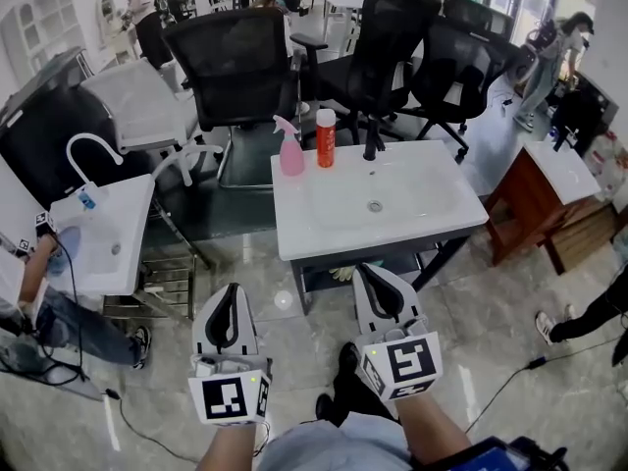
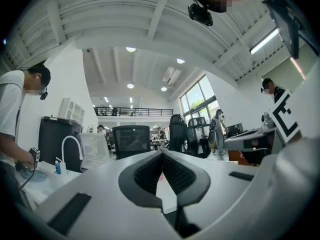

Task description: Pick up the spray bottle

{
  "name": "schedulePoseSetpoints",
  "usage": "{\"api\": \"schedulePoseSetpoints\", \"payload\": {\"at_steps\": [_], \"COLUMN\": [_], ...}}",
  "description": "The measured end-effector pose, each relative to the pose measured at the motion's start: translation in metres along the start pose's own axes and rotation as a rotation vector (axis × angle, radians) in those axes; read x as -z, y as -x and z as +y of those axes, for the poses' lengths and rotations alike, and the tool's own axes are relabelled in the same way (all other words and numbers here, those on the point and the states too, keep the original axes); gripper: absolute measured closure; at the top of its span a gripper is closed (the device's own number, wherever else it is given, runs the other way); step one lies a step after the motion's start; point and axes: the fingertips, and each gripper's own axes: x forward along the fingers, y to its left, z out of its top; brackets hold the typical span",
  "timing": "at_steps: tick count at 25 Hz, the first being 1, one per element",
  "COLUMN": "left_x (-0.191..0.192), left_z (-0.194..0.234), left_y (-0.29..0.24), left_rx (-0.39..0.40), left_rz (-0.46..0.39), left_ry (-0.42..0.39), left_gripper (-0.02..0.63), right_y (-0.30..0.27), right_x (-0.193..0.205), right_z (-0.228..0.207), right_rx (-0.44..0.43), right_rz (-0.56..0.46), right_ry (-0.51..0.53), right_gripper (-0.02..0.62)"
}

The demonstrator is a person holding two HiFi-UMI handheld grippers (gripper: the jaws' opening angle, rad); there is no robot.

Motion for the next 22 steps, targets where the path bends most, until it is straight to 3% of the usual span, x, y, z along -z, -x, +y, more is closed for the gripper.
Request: {"api": "schedulePoseSetpoints", "payload": {"at_steps": [10, 22], "left_x": [0.020, 0.029], "left_z": [0.001, 0.001], "left_y": [-0.058, -0.173], "left_rx": [0.000, -0.011], "left_rz": [0.030, 0.071], "left_ry": [-0.009, -0.035], "left_gripper": [0.591, 0.591], "right_y": [-0.051, -0.150], "right_x": [0.015, 0.021], "right_z": [-0.025, -0.092], "right_rx": [-0.023, -0.053], "right_rz": [0.014, 0.040], "right_ry": [-0.028, -0.059], "right_gripper": [0.569, 0.569]}}
